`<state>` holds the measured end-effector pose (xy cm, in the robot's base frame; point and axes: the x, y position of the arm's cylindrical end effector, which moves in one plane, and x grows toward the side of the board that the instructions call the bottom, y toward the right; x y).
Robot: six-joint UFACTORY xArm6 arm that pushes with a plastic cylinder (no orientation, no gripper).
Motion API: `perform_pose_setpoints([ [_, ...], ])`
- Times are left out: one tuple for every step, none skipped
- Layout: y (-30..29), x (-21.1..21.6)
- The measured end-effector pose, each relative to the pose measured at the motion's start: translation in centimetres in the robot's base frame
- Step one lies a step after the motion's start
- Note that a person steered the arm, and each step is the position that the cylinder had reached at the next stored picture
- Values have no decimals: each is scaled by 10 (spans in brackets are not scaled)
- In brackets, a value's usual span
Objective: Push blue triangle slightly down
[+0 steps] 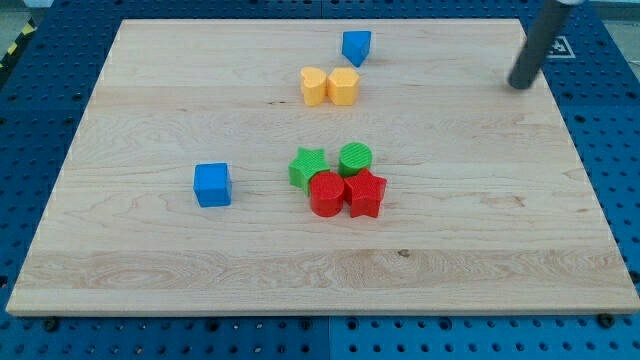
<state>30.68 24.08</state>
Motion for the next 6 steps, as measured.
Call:
perform_pose_setpoints([
  [-62, -59],
  [-147, -93],
  [-198, -103],
  [-198, -80],
  [-198, -56],
  [-198, -53],
])
